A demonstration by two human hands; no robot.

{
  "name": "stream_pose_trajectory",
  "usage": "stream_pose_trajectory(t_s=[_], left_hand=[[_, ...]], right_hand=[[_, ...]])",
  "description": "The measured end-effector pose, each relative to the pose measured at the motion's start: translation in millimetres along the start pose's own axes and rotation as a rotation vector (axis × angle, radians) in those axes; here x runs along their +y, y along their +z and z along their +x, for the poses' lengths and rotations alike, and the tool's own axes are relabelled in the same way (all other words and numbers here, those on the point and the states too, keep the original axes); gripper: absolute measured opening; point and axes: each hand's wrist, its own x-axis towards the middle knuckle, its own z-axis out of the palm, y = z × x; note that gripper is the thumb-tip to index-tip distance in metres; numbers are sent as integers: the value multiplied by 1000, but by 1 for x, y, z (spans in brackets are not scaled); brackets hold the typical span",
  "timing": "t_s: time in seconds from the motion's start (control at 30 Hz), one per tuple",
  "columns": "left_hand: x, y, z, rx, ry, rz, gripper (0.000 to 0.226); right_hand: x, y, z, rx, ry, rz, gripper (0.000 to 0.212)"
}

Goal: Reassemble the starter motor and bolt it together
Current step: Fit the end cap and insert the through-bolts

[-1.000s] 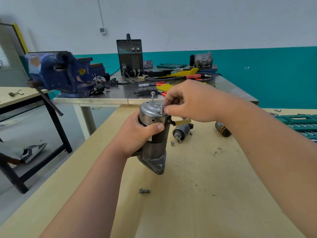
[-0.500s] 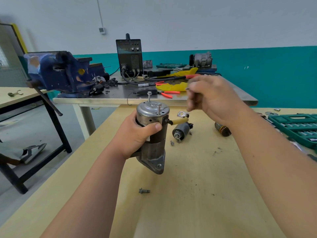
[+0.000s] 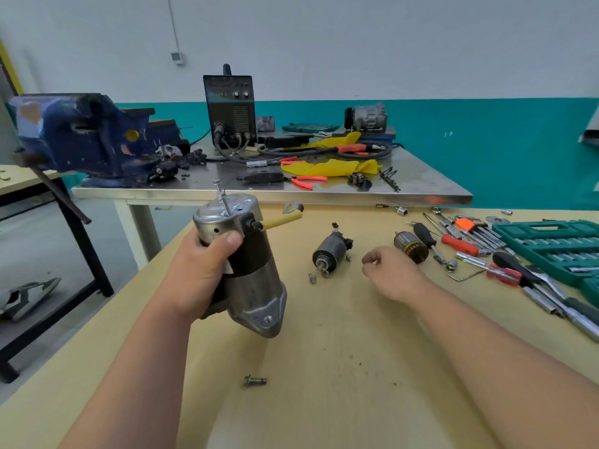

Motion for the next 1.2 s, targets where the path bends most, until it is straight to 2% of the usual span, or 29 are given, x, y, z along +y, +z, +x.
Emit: stream_pose_trajectory(t_s=[0.13, 0.23, 0.33, 0.43, 0.5, 0.6, 0.7, 0.77, 0.87, 1.0, 1.07, 1.13, 1.2], left_hand=[[-11, -14, 2, -8, 6, -116, 58], [-25, -27, 7, 67, -33, -206, 62], [-42, -40, 14, 258, -150, -339, 54], [-51, -50, 19, 397, -174, -442, 40], [-51, -58, 18, 461, -182, -469, 42], [-47, -66, 15, 501, -166, -449, 45], [-38, -63, 9, 469, -108, -349, 36], [-31, -58, 6, 432, -85, -249, 48], [-21, -47, 4, 284, -45, -113, 75], [-13, -26, 1, 191, -4, 8, 77], [-10, -12, -1, 193, -16, 37, 59], [-5, 5, -2, 195, -7, 99, 32], [5, 23, -3, 157, 46, 171, 22]], right_hand=[[-1, 21, 29, 46, -26, -295, 38], [2, 30, 47, 103, -58, -384, 33], [3, 32, 53, 94, -46, -400, 20], [7, 33, 51, 119, -40, -313, 17], [12, 30, 48, 155, -35, -191, 17], [15, 25, 41, 130, -67, -200, 24], [11, 27, 37, 68, -132, -280, 34], [6, 31, 37, 20, -182, -340, 23], [-1, 35, 37, -2, -202, -354, 11], [-5, 41, 33, 8, -189, -374, 15], [-4, 40, 26, 30, -178, -226, 12], [1, 33, 19, 46, -127, 68, 11], [5, 23, 11, 63, -30, 333, 17]])
